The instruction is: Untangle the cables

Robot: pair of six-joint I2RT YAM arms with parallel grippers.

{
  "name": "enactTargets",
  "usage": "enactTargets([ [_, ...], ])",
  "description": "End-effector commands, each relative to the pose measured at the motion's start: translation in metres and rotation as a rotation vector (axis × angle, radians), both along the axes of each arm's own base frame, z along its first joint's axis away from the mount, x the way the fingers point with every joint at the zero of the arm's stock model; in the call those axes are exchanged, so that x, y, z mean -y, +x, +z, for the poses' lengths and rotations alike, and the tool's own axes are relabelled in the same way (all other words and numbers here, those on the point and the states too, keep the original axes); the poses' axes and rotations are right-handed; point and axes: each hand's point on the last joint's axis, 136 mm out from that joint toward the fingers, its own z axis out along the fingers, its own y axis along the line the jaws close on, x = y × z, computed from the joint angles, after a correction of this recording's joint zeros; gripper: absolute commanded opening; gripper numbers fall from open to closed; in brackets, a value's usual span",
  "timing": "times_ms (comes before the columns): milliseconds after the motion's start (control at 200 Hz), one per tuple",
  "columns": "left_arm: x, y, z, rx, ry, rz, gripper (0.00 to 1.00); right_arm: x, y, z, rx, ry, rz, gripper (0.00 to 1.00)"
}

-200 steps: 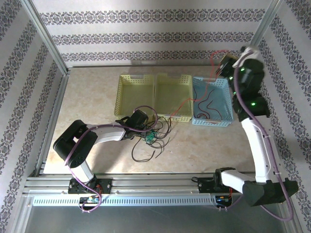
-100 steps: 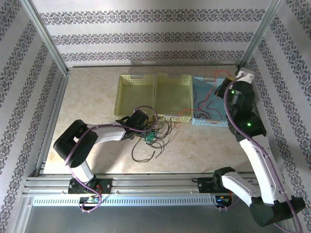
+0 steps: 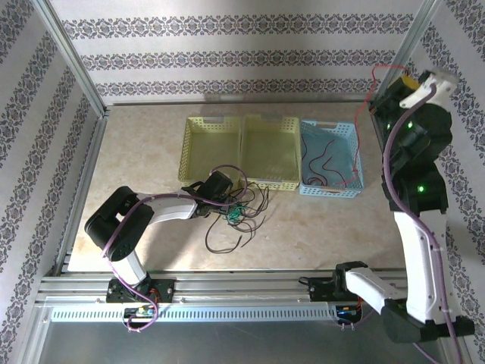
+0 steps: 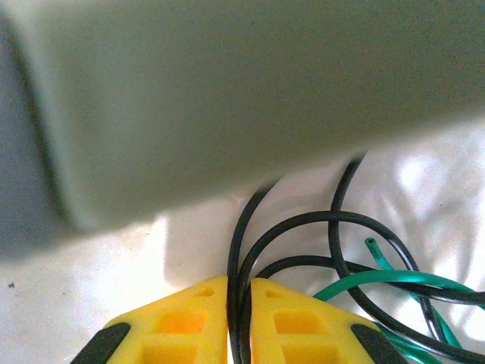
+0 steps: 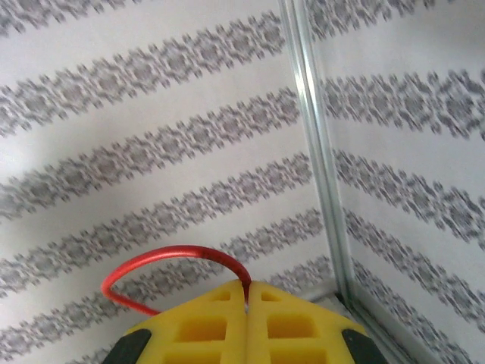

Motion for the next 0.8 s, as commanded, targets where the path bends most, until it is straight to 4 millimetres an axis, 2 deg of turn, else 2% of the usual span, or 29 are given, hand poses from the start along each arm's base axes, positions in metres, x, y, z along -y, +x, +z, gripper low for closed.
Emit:
enactTargets([
  [0,-0.001,-0.021,-0.025,-0.084,0.056,-0.049,0.13,0.000,0.017,0.016,0.013,-0.050,0.000,0.00],
  [105,-0.002,-0.021,-0.022,-0.072,0.053,-0.048,0.13,0.001,0.042,0.002,-0.039,-0.085,-0.010,0.00],
  [220,-0.002,-0.022,-0.022,-0.070,0.054,-0.048,0.13,0.004,0.066,-0.041,-0.137,-0.096,-0.031,0.00],
  [305,-0.003,-0.022,-0.022,-0.070,0.057,-0.047,0.13,0.006,0.074,-0.073,-0.191,-0.084,-0.040,0.00],
  [380,-0.003,-0.023,-0.022,-0.073,0.060,-0.050,0.13,0.009,0.075,-0.086,-0.200,-0.070,-0.053,0.00],
  [490,-0.002,-0.023,-0.023,-0.075,0.062,-0.056,0.13,0.021,0.072,-0.083,-0.188,-0.063,-0.088,0.00],
  [675,0.000,-0.023,-0.026,-0.087,0.066,-0.065,0.13,0.042,0.062,-0.056,-0.120,-0.052,-0.141,0.00],
  [795,0.000,-0.023,-0.026,-0.086,0.065,-0.064,0.13,0.048,0.057,-0.042,-0.087,-0.053,-0.152,0.00],
])
